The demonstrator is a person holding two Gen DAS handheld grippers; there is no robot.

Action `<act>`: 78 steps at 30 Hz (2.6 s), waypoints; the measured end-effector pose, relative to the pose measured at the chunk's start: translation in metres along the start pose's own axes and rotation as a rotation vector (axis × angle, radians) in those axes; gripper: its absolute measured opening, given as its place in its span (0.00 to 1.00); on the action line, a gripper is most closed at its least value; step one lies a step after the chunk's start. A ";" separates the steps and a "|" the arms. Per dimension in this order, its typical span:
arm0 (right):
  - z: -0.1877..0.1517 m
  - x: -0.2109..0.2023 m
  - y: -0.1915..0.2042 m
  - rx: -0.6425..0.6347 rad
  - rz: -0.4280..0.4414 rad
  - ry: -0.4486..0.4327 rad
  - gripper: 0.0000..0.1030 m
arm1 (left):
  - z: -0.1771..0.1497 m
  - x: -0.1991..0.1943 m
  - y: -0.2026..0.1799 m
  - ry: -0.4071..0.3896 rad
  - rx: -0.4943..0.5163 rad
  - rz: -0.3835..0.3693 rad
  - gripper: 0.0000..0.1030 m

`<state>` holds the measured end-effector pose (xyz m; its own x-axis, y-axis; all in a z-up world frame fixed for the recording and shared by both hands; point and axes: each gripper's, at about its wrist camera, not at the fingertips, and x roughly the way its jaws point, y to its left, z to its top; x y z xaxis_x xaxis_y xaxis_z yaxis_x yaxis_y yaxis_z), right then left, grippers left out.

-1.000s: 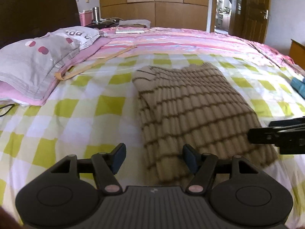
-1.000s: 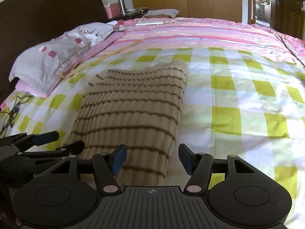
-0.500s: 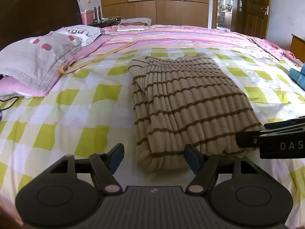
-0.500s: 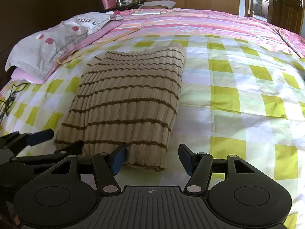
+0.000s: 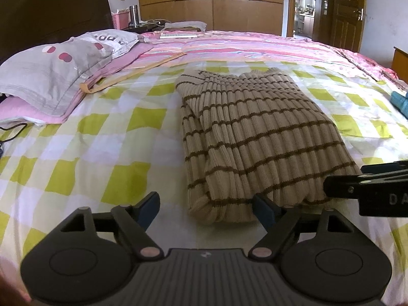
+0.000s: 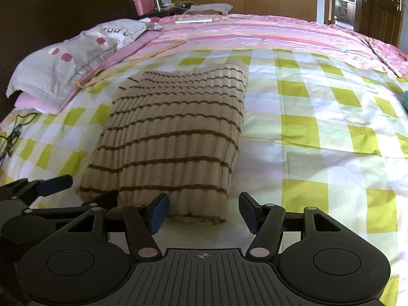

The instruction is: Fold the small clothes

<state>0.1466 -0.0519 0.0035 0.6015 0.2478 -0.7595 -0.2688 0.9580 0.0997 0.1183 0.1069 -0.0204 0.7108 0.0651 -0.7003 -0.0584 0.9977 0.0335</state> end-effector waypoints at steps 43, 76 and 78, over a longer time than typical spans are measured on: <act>-0.069 -0.059 -0.007 0.067 -0.020 -0.043 0.59 | -0.035 -0.065 -0.035 -0.017 0.090 0.048 0.96; -0.087 -0.070 -0.006 0.064 -0.056 0.021 0.59 | -0.049 -0.070 -0.043 0.098 0.080 0.053 0.96; -0.087 -0.070 -0.006 0.065 -0.056 0.022 0.59 | -0.049 -0.070 -0.043 0.099 0.079 0.055 0.96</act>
<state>0.0406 -0.0872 0.0000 0.5973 0.1908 -0.7790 -0.1856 0.9778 0.0971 0.0365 0.0586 -0.0082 0.6349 0.1219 -0.7629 -0.0372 0.9912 0.1274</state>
